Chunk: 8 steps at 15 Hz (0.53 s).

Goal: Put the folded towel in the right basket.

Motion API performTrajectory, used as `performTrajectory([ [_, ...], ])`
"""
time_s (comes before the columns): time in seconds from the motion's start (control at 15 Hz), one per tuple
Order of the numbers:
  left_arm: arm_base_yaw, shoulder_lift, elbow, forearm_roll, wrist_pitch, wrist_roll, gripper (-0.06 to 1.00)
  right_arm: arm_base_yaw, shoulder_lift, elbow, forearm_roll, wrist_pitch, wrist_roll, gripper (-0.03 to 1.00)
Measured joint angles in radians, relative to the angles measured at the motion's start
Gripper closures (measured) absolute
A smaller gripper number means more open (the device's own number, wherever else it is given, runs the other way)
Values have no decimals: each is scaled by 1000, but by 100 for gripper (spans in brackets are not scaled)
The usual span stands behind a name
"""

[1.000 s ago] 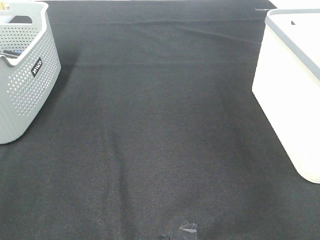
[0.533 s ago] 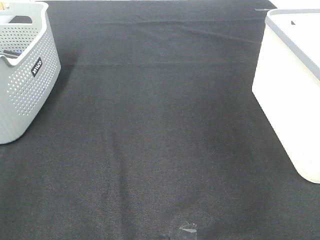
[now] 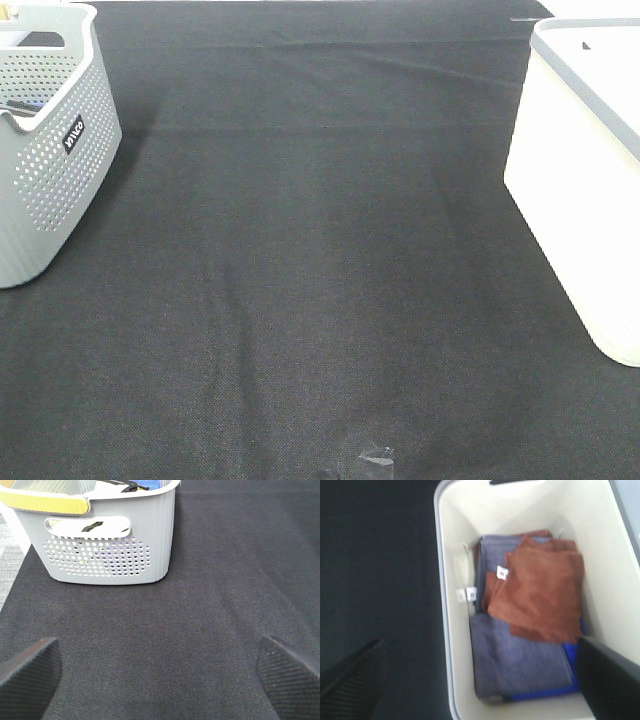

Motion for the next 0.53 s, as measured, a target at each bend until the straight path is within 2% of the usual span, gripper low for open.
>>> performTrajectory([
  [0.27, 0, 0, 0, 0, 0, 0, -4, 0, -273, 301, -4, 1, 0, 0],
  [0.33, 0, 0, 0, 0, 0, 0, -4, 0, -273, 301, -4, 1, 0, 0],
  [0.53, 0, 0, 0, 0, 0, 0, -4, 0, -471, 495, -9, 2, 0, 0],
])
